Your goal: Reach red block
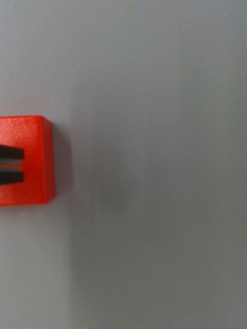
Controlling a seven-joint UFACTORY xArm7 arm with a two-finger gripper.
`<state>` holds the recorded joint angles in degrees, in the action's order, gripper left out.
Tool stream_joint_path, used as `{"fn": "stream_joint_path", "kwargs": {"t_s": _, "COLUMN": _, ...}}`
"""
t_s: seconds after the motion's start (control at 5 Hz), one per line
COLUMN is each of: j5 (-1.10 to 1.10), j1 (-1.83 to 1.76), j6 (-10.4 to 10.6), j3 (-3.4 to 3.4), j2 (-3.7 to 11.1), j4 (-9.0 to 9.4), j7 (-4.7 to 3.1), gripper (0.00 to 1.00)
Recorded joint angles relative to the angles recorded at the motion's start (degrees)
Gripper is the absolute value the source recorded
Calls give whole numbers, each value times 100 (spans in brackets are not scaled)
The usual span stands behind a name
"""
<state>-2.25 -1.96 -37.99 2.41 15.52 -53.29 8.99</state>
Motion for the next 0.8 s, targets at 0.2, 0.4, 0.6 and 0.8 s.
{"fn": "stream_joint_path", "kwargs": {"t_s": 0.2, "j5": -7, "j1": -7, "j6": 80, "j3": 2, "j2": 28, "j4": 56, "j7": 14, "gripper": 0}}
{"fn": "stream_joint_path", "kwargs": {"t_s": 0.4, "j5": -7, "j1": -7, "j6": 80, "j3": 2, "j2": 28, "j4": 56, "j7": 14, "gripper": 0}}
{"fn": "stream_joint_path", "kwargs": {"t_s": 0.6, "j5": -10, "j1": -10, "j6": 125, "j3": 4, "j2": 44, "j4": 87, "j7": 22, "gripper": 0}}
{"fn": "stream_joint_path", "kwargs": {"t_s": 0.8, "j5": -10, "j1": -10, "j6": 125, "j3": 4, "j2": 44, "j4": 87, "j7": 22, "gripper": 0}}
